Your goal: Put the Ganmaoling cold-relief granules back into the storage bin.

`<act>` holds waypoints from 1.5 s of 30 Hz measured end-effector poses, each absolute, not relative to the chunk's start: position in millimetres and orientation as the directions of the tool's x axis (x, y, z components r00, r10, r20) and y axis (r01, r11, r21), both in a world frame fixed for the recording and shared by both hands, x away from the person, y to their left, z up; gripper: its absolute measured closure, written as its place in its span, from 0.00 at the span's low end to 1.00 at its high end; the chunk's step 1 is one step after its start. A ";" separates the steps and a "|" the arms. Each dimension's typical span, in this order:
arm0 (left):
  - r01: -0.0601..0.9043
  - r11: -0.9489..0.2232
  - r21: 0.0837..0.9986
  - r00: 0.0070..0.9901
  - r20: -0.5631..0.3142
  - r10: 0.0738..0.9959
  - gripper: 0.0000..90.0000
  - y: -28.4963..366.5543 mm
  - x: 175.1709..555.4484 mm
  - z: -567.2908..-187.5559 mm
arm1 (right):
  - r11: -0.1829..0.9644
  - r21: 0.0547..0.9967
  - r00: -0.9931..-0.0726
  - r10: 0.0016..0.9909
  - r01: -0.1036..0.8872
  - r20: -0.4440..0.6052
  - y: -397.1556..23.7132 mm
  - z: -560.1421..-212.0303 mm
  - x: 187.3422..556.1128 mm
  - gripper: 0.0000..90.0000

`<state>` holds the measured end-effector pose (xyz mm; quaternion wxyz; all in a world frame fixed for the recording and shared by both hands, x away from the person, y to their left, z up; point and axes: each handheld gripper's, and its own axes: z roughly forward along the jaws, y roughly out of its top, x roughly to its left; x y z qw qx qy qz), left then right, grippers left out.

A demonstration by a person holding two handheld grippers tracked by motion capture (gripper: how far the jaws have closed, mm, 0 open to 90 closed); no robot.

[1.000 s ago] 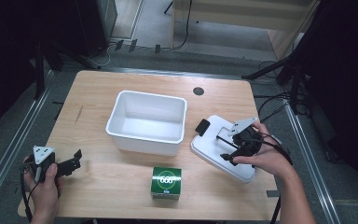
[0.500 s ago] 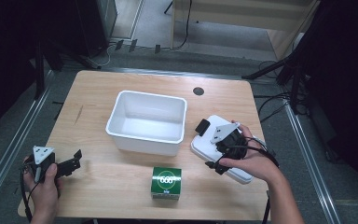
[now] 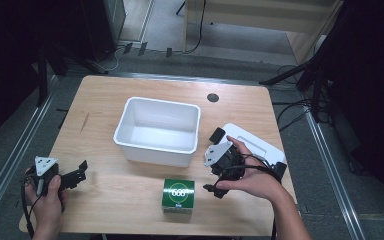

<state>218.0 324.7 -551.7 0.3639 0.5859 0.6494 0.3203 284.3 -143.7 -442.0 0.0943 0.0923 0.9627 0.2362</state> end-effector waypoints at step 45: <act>0.531 0.101 0.841 -0.047 -0.090 0.995 0.00 324.3 218.1 -551.6 | 0.922 0.388 -0.997 0.010 -0.018 -0.070 -74.9 -467.0 242.3 0.00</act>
